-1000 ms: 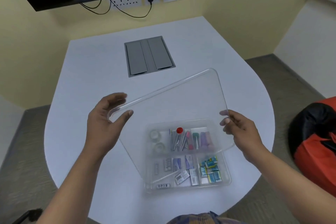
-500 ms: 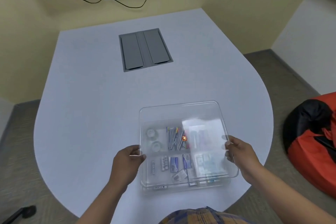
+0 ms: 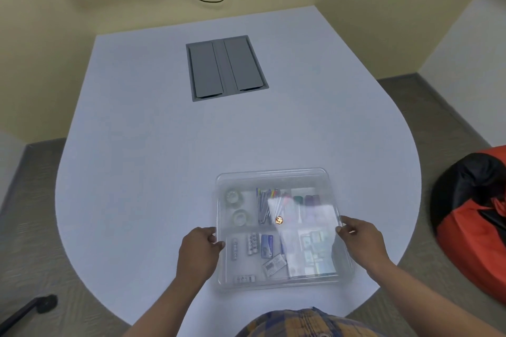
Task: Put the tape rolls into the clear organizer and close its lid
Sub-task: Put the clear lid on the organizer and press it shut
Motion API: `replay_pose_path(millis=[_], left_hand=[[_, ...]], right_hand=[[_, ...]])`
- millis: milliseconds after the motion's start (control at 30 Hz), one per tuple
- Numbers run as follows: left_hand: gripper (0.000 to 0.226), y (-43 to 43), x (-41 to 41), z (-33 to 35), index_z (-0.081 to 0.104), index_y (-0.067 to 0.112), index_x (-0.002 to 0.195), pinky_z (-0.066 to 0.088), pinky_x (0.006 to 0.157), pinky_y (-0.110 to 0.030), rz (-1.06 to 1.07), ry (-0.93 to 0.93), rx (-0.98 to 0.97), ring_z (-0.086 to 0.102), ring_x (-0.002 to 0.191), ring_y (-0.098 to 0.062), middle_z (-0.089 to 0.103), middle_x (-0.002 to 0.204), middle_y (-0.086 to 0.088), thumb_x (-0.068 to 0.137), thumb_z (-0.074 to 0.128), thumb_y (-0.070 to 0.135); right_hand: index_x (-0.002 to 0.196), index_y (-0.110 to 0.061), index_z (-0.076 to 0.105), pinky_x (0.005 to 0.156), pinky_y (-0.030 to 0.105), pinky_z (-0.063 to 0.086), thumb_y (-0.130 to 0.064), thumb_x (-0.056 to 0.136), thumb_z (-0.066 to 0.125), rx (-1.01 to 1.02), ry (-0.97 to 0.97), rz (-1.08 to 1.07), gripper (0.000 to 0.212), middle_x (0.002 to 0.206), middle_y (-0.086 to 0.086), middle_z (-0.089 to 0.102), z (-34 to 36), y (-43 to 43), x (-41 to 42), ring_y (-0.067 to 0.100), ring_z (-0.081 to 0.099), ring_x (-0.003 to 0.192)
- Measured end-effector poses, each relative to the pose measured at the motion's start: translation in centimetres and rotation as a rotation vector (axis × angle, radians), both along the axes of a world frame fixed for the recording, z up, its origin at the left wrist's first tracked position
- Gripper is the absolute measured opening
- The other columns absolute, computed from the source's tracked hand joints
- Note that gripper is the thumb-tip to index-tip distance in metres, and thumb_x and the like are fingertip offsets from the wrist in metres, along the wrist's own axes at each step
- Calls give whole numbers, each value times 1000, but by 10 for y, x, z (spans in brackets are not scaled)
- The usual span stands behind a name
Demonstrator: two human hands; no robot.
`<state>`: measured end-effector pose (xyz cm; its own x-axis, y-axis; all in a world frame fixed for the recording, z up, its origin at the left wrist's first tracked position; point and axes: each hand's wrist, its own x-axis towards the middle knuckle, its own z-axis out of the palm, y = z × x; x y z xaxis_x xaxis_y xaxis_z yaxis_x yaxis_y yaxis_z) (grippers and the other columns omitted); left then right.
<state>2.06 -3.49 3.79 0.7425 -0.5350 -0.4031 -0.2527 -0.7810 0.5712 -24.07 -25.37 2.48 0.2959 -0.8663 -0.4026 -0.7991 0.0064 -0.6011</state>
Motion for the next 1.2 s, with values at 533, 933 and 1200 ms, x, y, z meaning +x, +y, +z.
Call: replay_pose_path(millis=[533, 933, 1200], left_hand=[[24, 4, 7, -17, 69, 14, 102, 45, 65, -25, 110, 203, -48, 64, 76, -13, 70, 85, -1, 78, 74, 12], [103, -5, 28, -11, 22, 24, 149, 41, 104, -35, -278, -32, 29, 41, 135, -15, 30, 155, 3, 68, 84, 38], [148, -50, 50, 0, -16, 16, 150, 24, 117, -38, -815, -210, 333, -10, 149, -18, -27, 158, -3, 51, 87, 54]], right_hand=[[123, -12, 62, 91, 39, 48, -15, 95, 58, 185, -71, -80, 29, 115, 8, 66, -5, 2, -1, 26, 60, 106], [147, -17, 32, 106, 33, 37, -24, 84, 71, -44, 76, 250, 74, 150, 4, 40, 8, -16, 15, 23, 44, 133], [152, -12, -11, 117, 41, 25, -60, 61, 81, -196, 513, 837, 137, 161, 1, -18, 23, -58, 56, 20, -10, 149]])
